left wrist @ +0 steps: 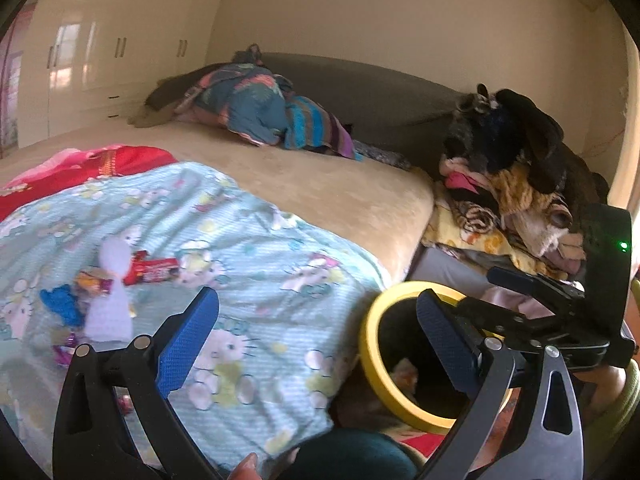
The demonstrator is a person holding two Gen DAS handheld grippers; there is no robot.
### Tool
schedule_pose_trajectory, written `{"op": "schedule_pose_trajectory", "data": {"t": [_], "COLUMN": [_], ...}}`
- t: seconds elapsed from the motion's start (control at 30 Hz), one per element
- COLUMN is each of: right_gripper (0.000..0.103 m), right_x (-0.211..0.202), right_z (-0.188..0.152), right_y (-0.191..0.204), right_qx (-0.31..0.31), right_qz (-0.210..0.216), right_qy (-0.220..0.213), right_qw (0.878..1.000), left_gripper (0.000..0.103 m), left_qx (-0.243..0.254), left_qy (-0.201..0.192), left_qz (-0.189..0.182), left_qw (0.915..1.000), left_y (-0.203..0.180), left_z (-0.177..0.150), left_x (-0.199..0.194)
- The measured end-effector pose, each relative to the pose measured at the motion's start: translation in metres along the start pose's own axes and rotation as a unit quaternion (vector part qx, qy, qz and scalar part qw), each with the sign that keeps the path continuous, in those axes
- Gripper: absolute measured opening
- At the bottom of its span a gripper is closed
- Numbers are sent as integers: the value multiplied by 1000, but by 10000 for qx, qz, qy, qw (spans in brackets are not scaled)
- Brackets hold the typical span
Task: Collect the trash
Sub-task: 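Move both tools back over the remaining trash on the bedsheet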
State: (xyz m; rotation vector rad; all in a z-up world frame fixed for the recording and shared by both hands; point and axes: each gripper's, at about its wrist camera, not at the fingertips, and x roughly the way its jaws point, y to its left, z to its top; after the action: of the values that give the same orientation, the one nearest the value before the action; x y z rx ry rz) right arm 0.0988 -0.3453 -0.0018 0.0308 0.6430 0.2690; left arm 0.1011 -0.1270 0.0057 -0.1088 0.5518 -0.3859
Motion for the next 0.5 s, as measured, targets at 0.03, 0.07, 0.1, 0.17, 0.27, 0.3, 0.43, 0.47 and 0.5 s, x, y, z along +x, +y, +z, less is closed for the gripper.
{"op": "schedule_pose_trajectory", "data": {"t": [0.03,0.07,0.1,0.17,0.27,0.3,0.43,0.47,0.5], "right_gripper": [88,88,88,88,88,88,88,88,89], "right_x": [0,0,-1,0,3,4,4,4,5], "right_z": [1,2,1,1,1,1,0,0,0], "right_y": [3,5,7,10,15,17,31,35,39], "right_qx": [42,89,126,254,432,452,405,417,437], "right_qz": [51,101,149,247,357,361,340,389,449], "right_qy": [-35,-56,-71,-110,-139,-149,-261,-337,-369], "right_qw": [10000,9999,9998,9993,9983,9982,9983,9978,9974], "left_gripper": [96,96,96,96,96,96,96,96,96], "left_qx": [-36,-67,-111,-154,-187,-210,-279,-291,-306], "left_qy": [-37,-63,-98,-163,-263,-299,-409,-439,-470], "left_qz": [58,106,172,284,475,543,749,802,864], "left_qw": [10000,9999,9997,9993,9983,9979,9960,9954,9947], "left_y": [5,9,15,23,35,41,57,61,66], "left_z": [1,1,2,4,5,6,8,9,9], "left_x": [-3,-4,-7,-11,-17,-19,-27,-29,-31]}}
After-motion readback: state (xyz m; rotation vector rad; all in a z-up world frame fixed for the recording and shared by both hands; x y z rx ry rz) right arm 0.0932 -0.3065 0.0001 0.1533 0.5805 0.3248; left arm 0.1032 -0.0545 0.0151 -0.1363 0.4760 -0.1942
